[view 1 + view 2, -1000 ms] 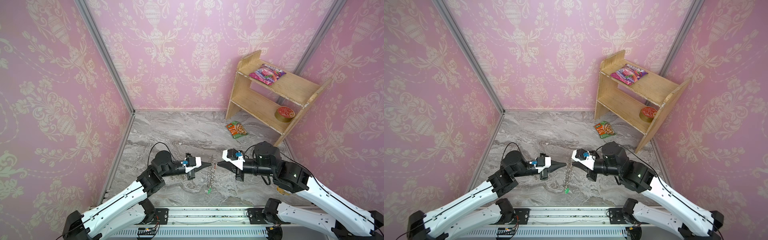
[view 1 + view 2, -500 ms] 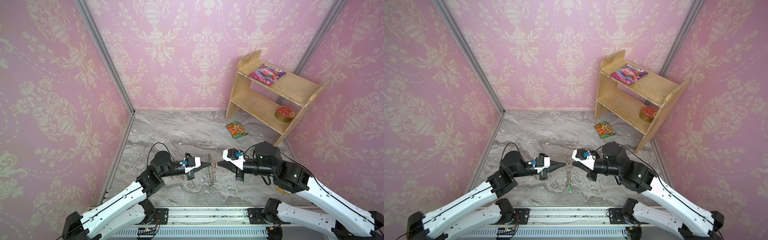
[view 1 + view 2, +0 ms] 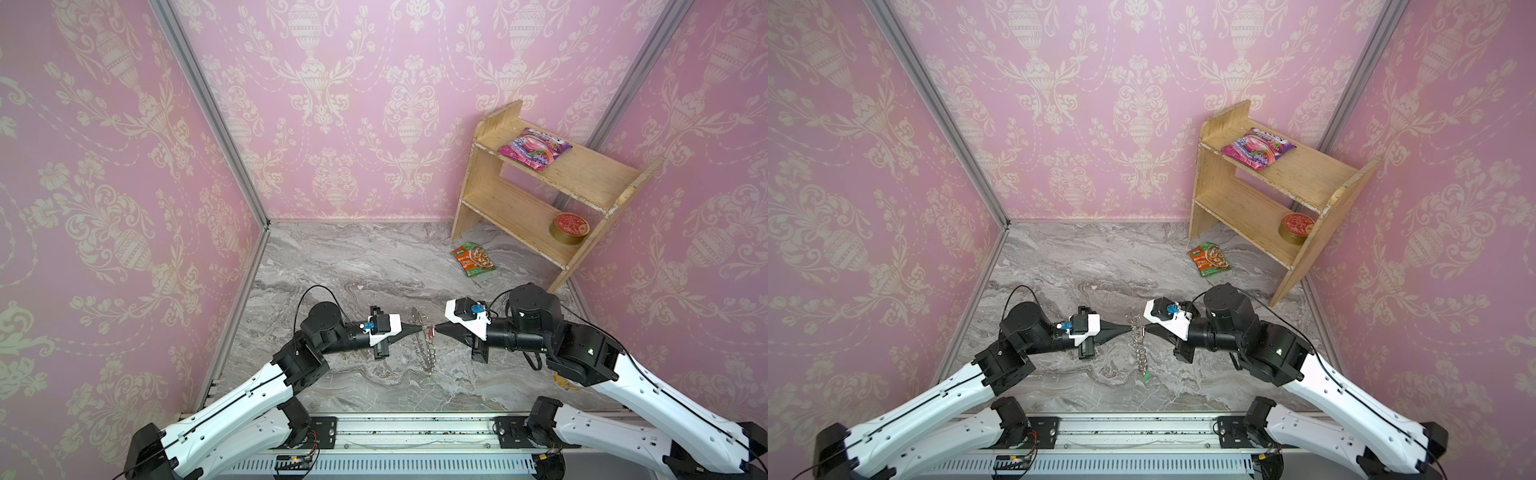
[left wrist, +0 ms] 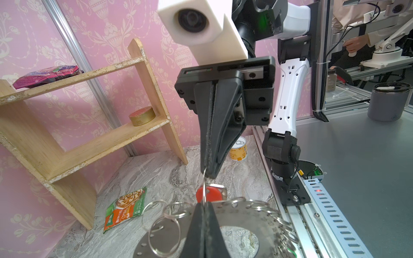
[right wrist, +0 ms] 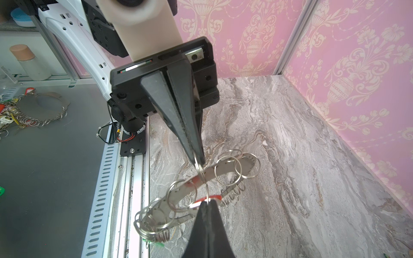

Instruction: Put the keys on the keyring

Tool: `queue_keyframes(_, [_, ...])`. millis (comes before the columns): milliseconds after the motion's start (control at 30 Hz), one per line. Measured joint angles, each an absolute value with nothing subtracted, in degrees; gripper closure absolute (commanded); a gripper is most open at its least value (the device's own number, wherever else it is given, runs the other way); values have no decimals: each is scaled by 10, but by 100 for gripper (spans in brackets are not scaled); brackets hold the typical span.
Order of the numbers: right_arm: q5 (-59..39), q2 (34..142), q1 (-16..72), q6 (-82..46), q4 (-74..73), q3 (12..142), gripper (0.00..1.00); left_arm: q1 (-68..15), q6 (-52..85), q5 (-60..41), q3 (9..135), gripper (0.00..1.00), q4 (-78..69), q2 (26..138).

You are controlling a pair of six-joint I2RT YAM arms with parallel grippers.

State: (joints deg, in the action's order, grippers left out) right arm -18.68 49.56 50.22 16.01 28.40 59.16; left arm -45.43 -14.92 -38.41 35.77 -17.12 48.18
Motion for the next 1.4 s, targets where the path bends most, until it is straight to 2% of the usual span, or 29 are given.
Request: queue_keyframes(1400, [-195,497,499,158,281,592,100,-456,-149,-384,358,100,-171,482])
